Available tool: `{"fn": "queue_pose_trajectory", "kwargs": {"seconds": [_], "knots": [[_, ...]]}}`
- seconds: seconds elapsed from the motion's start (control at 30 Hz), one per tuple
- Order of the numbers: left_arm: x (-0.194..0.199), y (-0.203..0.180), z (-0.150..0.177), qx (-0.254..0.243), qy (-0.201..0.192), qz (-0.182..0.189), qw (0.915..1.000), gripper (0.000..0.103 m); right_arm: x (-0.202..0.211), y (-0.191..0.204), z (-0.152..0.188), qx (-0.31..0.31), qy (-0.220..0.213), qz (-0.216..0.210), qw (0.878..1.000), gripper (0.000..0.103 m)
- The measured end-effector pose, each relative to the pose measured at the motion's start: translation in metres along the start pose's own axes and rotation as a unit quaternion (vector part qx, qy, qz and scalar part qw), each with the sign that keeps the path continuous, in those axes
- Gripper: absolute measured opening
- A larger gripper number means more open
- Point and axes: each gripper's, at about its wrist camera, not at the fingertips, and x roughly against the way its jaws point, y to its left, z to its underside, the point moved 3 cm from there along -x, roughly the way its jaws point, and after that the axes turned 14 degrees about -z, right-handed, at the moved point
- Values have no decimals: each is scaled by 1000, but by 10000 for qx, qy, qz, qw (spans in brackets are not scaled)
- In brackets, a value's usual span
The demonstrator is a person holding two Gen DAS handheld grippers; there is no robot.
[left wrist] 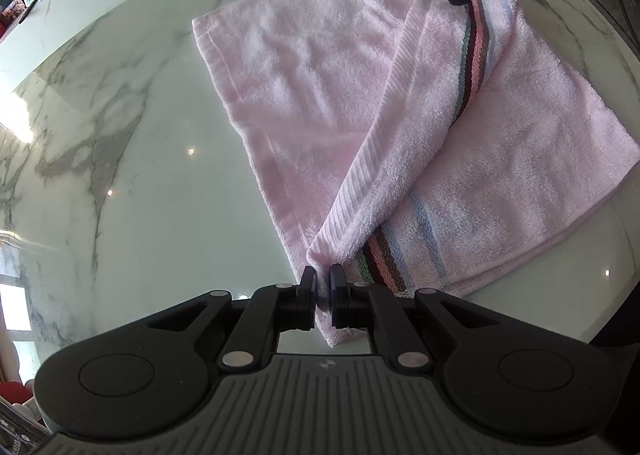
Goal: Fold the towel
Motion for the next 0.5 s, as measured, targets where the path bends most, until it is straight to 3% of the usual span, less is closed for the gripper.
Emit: {"fn": "queue_pose_trajectory", "kwargs": {"seconds": [0.27, 0.5], "knots": [[-1, 5, 3, 6, -51, -25, 10000, 5, 35, 11, 1, 255, -21, 284, 9993, 4], [-3, 10, 6, 90, -101, 11, 9999, 5, 78, 17, -24, 528, -139, 662, 9963, 1]]}}
